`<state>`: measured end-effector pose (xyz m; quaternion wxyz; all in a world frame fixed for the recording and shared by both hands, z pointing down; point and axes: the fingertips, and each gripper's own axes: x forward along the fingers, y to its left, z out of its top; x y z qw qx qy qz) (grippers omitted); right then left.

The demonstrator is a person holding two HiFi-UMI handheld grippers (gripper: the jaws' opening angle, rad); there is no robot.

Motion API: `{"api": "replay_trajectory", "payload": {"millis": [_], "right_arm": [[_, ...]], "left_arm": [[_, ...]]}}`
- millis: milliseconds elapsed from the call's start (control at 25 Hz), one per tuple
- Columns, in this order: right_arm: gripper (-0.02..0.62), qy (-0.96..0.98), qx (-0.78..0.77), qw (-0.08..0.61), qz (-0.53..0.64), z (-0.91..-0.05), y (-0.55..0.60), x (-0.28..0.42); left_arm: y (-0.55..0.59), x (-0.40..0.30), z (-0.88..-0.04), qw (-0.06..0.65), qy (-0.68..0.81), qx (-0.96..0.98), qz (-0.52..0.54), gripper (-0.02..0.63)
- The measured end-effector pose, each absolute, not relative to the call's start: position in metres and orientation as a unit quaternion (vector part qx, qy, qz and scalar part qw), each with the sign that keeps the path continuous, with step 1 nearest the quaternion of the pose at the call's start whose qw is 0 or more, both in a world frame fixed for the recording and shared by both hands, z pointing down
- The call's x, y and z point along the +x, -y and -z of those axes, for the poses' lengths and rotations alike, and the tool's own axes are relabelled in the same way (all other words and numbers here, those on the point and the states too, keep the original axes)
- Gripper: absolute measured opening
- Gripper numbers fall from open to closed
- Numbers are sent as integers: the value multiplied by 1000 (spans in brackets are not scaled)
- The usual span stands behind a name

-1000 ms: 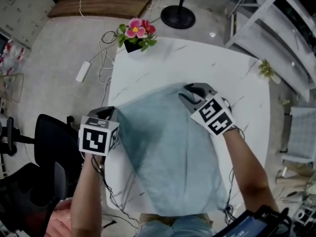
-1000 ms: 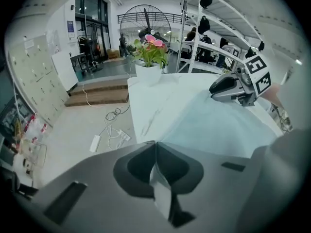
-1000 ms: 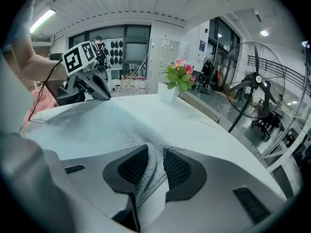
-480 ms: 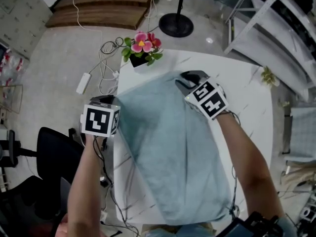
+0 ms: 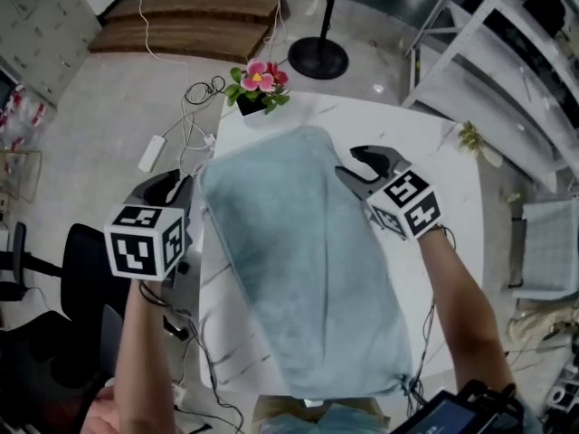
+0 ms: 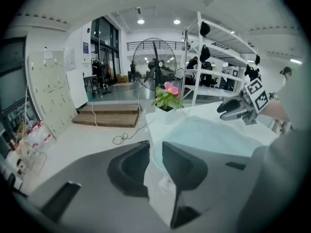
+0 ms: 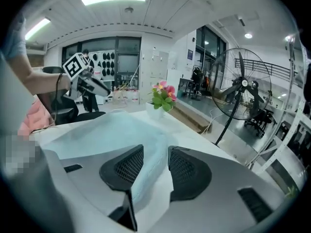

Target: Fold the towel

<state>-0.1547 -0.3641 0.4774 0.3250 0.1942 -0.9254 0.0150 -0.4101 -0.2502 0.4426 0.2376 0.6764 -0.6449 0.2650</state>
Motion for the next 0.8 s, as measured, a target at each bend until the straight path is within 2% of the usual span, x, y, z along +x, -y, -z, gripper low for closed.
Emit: {"api": "replay_trajectory", "payload": {"millis": [200, 520, 800], "right_arm": [[120, 929, 143, 342, -6, -480, 278, -104], [64, 929, 57, 366, -6, -489, 106, 2], [63, 909, 14, 415, 20, -538, 46, 54]], "left_arm": [[176, -328, -405, 205, 590, 745, -235, 83], [15, -162, -475, 280, 478, 791, -259, 74], [-48, -122, -531, 268, 479, 755, -359, 55]]}}
